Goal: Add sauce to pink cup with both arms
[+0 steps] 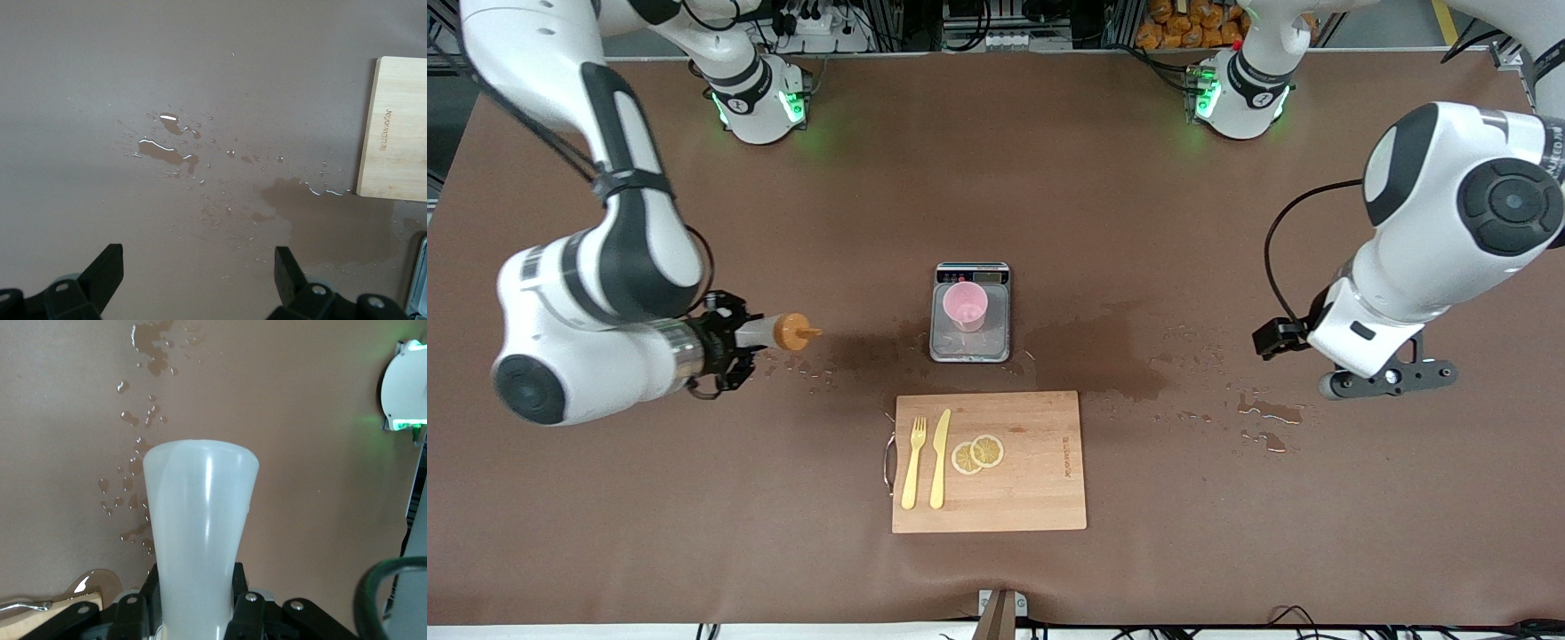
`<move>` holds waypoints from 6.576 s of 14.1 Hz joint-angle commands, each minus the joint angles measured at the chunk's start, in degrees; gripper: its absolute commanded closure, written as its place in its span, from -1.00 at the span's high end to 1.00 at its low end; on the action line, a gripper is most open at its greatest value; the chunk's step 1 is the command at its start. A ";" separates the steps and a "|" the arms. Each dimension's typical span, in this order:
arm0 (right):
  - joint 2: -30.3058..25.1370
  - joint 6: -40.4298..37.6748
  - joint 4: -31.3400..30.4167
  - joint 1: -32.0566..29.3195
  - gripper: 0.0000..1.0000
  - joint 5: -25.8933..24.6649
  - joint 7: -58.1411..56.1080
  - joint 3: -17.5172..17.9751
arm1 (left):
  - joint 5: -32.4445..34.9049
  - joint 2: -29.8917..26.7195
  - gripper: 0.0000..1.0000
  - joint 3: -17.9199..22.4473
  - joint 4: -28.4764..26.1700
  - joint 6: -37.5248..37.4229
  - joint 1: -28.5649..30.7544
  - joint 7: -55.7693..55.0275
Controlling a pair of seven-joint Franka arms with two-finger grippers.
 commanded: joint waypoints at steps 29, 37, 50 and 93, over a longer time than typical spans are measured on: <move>1.45 -9.63 0.12 24.04 -0.32 -26.91 22.09 -0.82 | -3.92 -1.48 1.00 -0.62 -1.20 -0.58 5.39 7.30; 1.80 -9.54 -0.41 23.87 -0.37 -27.09 22.00 -0.82 | -4.36 -2.96 1.00 -0.53 -1.11 -0.58 5.48 7.65; -3.03 -8.14 1.09 3.75 -0.26 -5.13 -0.05 -0.20 | -5.50 -11.58 1.00 -0.18 -1.73 -12.53 6.54 16.78; 23.25 -8.31 -4.02 -42.05 1.00 31.36 -72.92 -0.64 | -10.78 -18.26 1.00 15.82 -1.55 -18.51 -5.33 19.17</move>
